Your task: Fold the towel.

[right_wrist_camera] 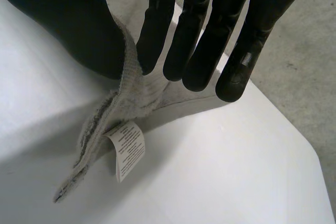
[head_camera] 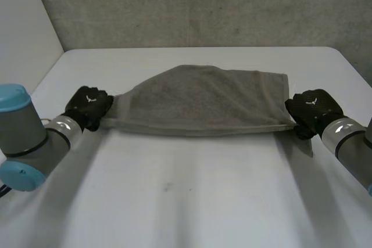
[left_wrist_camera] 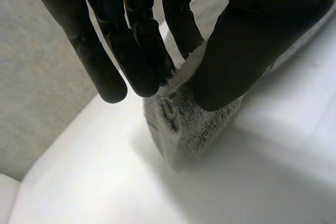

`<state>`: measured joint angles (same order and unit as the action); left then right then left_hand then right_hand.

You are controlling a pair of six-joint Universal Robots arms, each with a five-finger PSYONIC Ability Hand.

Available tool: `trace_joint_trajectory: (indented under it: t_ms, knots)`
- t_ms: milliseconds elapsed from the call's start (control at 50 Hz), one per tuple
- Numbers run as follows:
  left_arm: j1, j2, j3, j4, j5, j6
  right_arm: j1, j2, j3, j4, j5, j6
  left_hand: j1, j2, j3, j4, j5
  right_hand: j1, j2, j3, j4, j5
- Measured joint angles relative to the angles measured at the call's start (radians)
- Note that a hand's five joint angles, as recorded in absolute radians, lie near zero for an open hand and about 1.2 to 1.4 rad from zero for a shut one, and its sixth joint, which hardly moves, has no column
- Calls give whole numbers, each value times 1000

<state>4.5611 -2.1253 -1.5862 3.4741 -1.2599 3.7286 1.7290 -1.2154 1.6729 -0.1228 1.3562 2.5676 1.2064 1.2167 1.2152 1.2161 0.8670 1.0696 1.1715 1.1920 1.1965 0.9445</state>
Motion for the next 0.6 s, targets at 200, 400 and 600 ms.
trace_joint_trajectory:
  t_ms: [200,400,600]
  knots:
    - [-5,103,-68,-1,2,-5,5,-33,-6,9,3,7,0,1,0,0,113,0,0,0,0,0]
    - [-2,58,-101,13,5,1,12,-34,9,13,3,4,0,1,0,1,113,0,0,0,0,0]
    - [-1,-39,-62,56,4,7,12,-12,14,12,4,-1,-385,-389,-387,-389,-213,0,0,0,0,0]
